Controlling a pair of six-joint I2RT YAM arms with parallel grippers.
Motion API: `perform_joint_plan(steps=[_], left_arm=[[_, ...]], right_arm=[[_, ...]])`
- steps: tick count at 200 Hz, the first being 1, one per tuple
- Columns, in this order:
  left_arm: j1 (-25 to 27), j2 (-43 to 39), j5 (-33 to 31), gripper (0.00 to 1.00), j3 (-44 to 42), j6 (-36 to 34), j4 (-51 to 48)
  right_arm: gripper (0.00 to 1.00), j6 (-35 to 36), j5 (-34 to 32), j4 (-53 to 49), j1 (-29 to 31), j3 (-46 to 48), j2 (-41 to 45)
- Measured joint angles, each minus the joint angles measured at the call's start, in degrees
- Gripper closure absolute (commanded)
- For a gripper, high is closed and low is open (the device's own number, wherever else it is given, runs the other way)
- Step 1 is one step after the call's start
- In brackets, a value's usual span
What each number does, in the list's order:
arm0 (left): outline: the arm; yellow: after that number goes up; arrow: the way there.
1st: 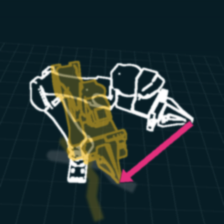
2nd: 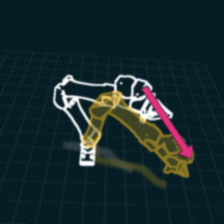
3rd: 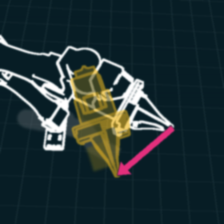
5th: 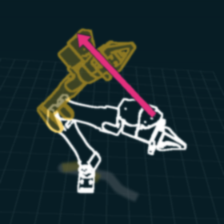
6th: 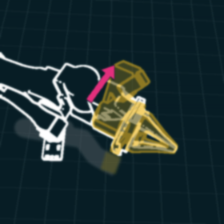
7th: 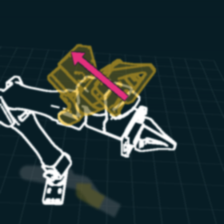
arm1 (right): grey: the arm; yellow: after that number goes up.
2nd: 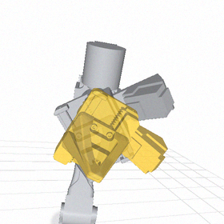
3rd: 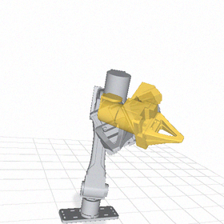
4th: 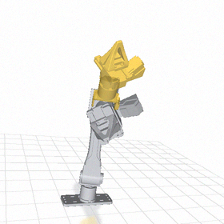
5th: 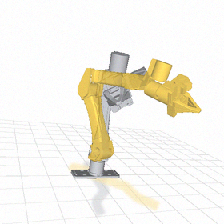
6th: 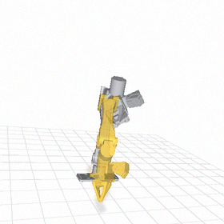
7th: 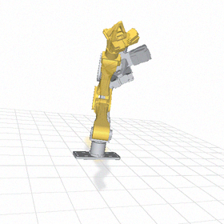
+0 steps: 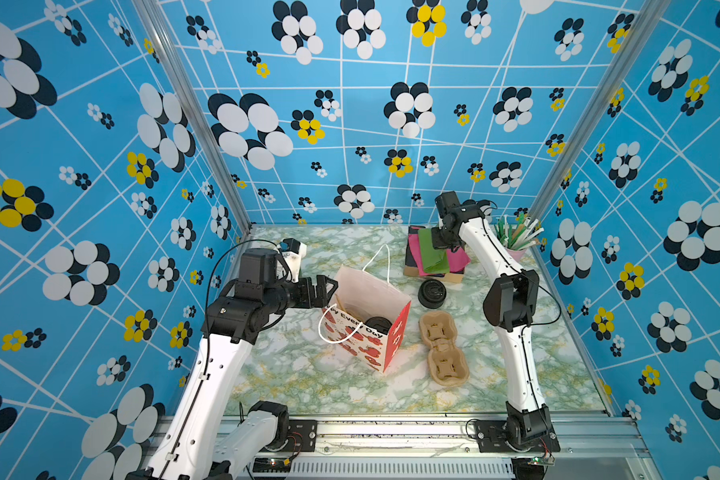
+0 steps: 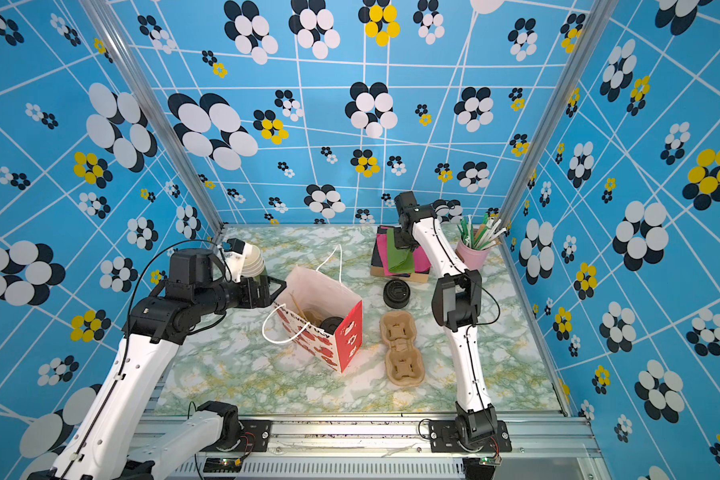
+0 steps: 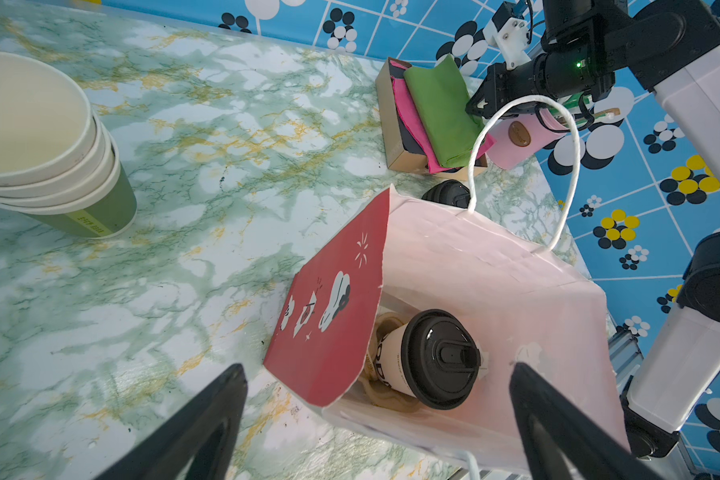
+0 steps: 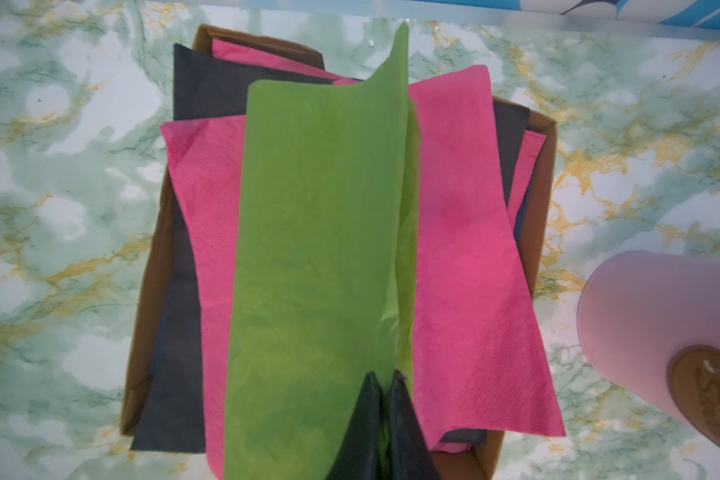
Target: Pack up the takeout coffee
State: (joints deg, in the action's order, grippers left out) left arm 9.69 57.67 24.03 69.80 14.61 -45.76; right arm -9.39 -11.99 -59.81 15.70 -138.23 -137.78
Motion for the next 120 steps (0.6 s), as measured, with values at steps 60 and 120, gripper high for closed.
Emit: perform_joint_plan(steps=[60, 120], left_arm=[[0.00, 0.00, 0.00, 0.00, 0.00, 0.00, 0.00], [-0.13, 0.00, -0.02, 0.00, 0.00, -0.02, 0.00]], right_arm=[[0.58, 2.82, -4.68, -3.85, 0.00, -2.38, -2.54], [0.35, 4.46, -8.20, -5.60, 0.00, -5.81, -2.54]])
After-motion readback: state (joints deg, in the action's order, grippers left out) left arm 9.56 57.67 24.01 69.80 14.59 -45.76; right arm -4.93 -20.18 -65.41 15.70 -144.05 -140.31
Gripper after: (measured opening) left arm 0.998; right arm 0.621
